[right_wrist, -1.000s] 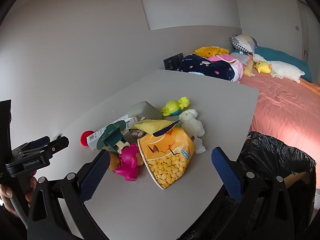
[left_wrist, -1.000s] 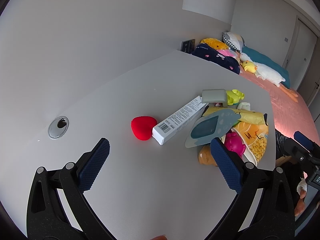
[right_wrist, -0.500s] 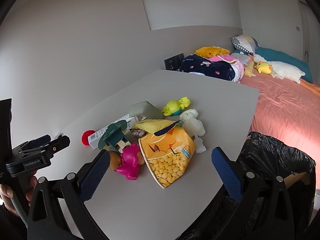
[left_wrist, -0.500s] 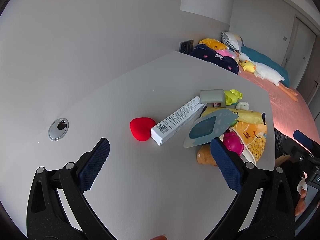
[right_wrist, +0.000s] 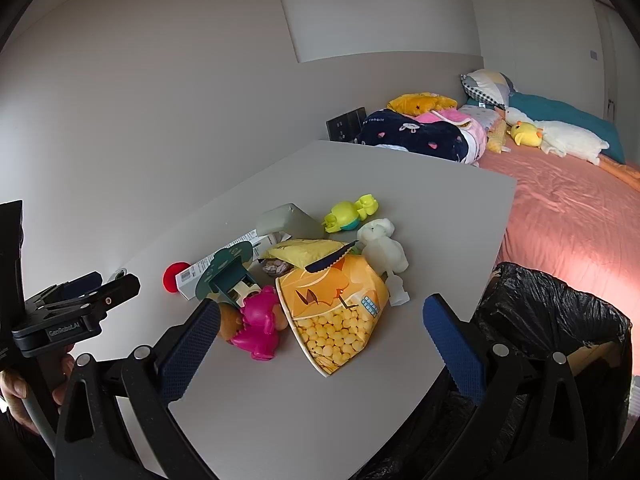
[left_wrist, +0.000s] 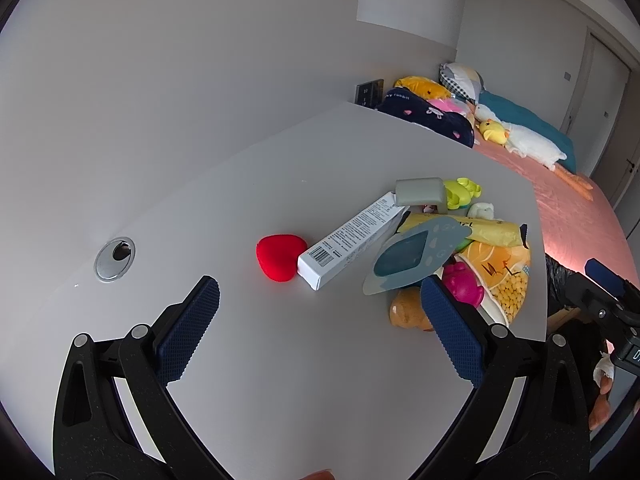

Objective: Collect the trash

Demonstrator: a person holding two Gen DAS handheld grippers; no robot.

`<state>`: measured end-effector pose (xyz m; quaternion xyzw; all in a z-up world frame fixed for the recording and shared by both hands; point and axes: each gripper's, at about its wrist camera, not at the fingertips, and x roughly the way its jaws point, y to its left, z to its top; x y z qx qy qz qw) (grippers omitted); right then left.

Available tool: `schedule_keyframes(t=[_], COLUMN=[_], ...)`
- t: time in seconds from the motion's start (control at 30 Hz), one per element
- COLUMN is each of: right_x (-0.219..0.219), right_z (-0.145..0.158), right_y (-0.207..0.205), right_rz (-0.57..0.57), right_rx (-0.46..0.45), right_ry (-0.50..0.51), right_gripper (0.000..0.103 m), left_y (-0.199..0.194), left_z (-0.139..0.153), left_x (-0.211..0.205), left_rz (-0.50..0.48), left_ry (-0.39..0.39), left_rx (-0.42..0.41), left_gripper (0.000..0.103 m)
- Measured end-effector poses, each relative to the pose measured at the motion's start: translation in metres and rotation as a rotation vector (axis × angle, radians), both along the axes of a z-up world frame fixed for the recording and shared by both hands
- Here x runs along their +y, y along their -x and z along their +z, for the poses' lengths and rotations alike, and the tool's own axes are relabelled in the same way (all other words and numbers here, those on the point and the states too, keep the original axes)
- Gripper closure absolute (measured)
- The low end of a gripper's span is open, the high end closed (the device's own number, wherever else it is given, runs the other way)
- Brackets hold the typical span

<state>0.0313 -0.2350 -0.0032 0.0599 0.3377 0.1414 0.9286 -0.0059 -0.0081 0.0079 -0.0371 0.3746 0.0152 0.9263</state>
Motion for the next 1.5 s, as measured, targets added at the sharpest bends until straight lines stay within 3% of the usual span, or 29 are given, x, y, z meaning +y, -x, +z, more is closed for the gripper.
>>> schedule_keyframes(t=[0.77, 0.97, 1.1, 1.33, 1.5], right_x=[-0.002, -0.005, -0.01, -0.003, -0.006], right_z=[-0.002, -0.005, -0.01, -0.018, -0.028], right_y=[0.001, 0.002, 0.0, -0.013, -0.027], right_rz=[0.0, 0.011, 0.015, 0.045, 0.048], right_rx=[-0.001, -0.001, 0.011, 0.023, 0.052], right_ry=[0.002, 0.006, -0.001, 0.018, 0.021], right_gripper=[0.002, 0.002, 0.002, 0.002, 0.021], left_y=[-0.003, -0.004, -0.007, -0.014, -0.021], left_z=[-0.003, -0.007, -0.012, -0.021, -0.028], left_x=[0.004, 0.004, 0.009, 0.018, 0.029], left_rz=[-0.017, 0.0, -0.009, 0.042, 0.059], left_ry=[0.031, -0.008, 0.029, 0.01, 0.035], left_rx=[0.007, 0.019, 0.038, 0.054, 0.067], left_gripper=[0.006, 0.006, 0.006, 0.006, 0.006])
